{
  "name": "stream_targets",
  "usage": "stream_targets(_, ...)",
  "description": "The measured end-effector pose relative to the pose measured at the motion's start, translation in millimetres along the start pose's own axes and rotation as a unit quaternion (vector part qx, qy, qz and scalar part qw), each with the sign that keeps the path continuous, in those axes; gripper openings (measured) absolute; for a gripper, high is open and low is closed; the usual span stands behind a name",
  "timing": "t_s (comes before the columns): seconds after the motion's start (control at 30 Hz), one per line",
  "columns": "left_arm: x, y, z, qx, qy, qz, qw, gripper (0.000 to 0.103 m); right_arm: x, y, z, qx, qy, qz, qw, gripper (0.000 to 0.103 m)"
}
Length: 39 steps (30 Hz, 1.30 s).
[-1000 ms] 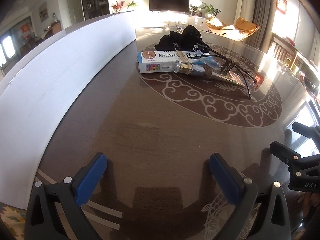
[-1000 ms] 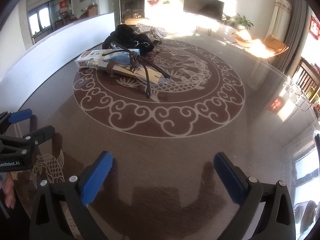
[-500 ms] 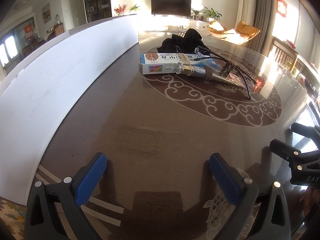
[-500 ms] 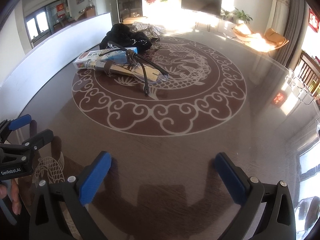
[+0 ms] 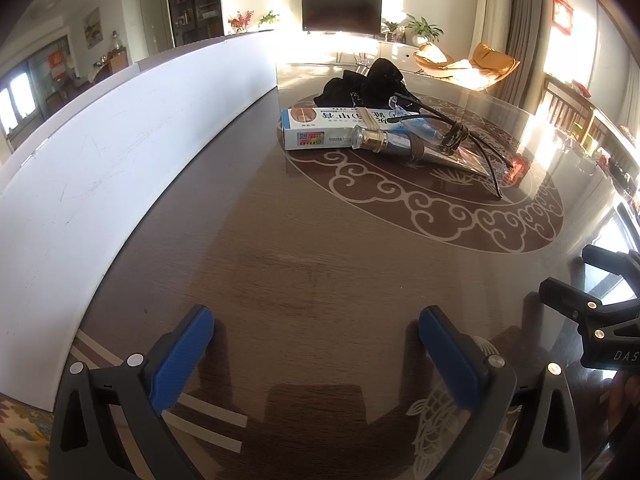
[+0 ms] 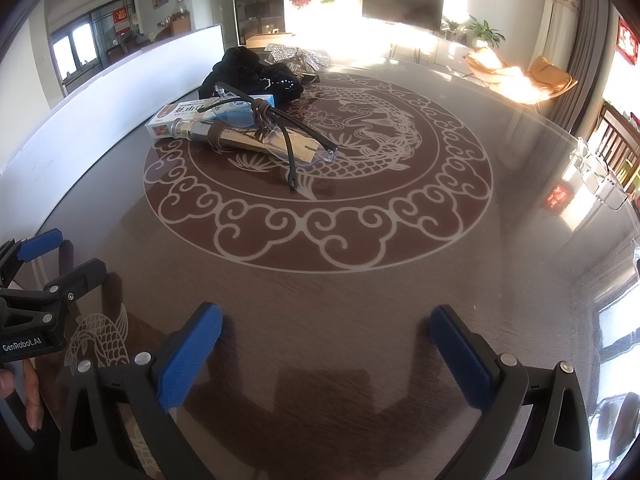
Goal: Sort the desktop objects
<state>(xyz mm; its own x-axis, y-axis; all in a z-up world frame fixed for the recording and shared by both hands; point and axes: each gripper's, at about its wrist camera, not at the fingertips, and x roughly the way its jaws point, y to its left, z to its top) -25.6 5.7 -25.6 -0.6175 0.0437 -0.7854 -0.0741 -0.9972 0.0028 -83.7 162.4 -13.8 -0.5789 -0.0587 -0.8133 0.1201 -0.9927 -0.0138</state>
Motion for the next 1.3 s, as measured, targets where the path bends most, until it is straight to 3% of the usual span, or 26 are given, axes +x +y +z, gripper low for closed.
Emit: stream_targets(1.3, -0.6, 1.4, -1.1, 0.001, -0.002, -0.001, 1.0000, 0.103, 0.0, 0.0, -0.1, 0.000, 0.000, 0.000, 1.000, 0.103)
